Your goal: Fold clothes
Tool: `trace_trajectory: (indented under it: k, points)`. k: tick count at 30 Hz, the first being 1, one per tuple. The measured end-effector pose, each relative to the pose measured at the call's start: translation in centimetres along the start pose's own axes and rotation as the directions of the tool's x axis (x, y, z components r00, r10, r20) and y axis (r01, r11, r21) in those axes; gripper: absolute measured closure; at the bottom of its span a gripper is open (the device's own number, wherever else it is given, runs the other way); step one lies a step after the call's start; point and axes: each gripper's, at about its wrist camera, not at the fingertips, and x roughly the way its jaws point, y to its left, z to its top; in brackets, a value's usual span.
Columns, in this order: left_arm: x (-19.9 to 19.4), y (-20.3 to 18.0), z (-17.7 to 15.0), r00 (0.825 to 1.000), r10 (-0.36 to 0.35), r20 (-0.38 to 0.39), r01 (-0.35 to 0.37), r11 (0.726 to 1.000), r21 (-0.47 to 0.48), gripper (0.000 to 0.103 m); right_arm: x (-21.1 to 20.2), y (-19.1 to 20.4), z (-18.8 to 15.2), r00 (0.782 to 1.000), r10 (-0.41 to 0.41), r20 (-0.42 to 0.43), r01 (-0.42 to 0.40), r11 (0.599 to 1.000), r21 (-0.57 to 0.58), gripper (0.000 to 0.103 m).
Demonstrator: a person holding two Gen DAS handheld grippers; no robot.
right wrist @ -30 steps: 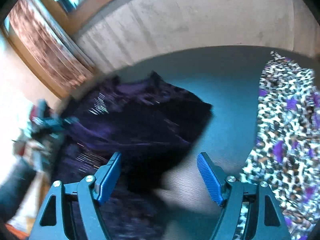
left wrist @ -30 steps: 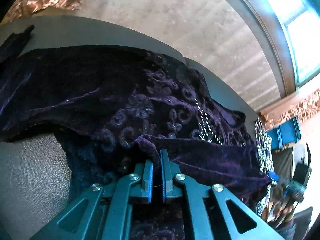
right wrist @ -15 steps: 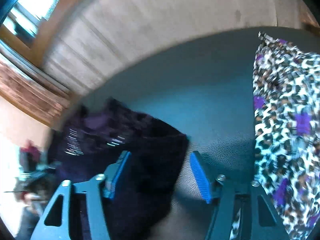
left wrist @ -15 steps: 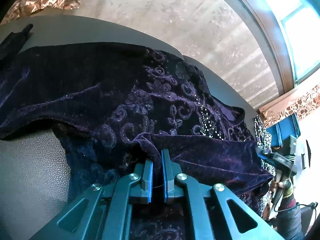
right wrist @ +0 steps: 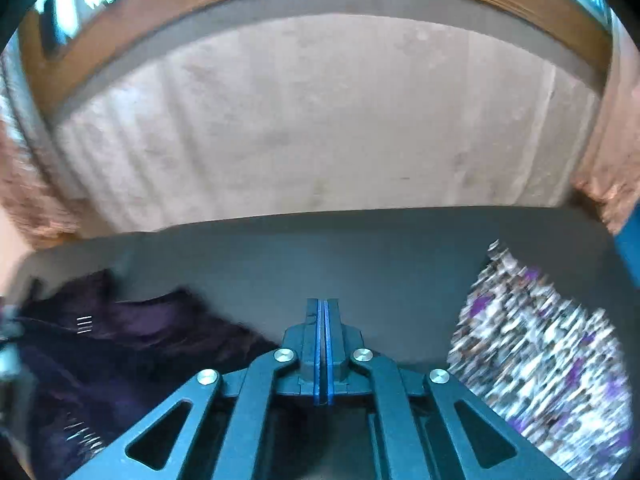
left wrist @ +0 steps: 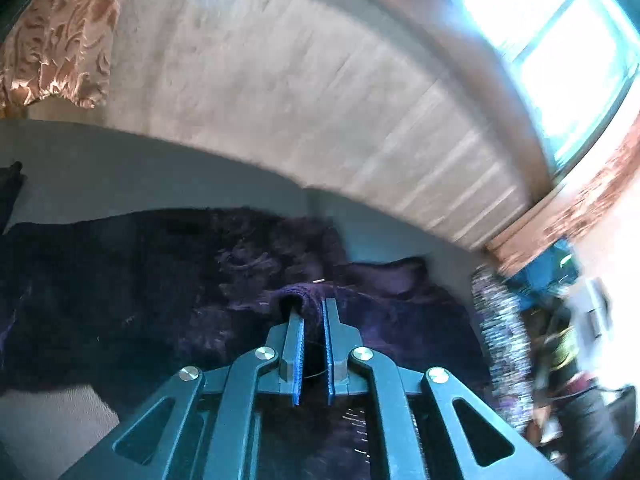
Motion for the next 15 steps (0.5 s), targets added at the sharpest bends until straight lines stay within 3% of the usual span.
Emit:
trace_trajectory:
  k: [3,7,9,11,15]
  points:
    - [2.2,1.3,-1.3,0.996,0.02,-0.089,-0.022,1.0,-0.021,0.098,0.9,0.0,-0.1,1.0,-0.012,-0.021,0.012,1.0,0.01,0.1]
    - [1.9,3.9,-2.6,0.996,-0.062,-0.071,0.051,0.989,-0.137,0.089,-1.0,2.1,-2.4,0.99,0.143,-0.005,-0.143,0.99,0.002,0.099]
    - [1.4,5.2,-2.7,0.992,-0.113,-0.048,0.1,0.971,-0.218,0.078,-2.0,4.0,-4.3,0.976,0.218,-0.016,-0.218,0.975,-0.028,0.095]
    - [1.0,6.4,-2.8,0.988,-0.156,-0.02,0.144,0.946,-0.292,0.075,-2.4,6.7,-6.8,0.963,0.263,-0.058,-0.267,0.96,-0.087,0.085]
    - [-0.6,8.6,-3.1,0.967,-0.246,0.06,0.249,0.88,-0.404,0.068,-2.0,9.7,-11.5,0.957,0.272,-0.103,-0.285,0.948,-0.144,0.081]
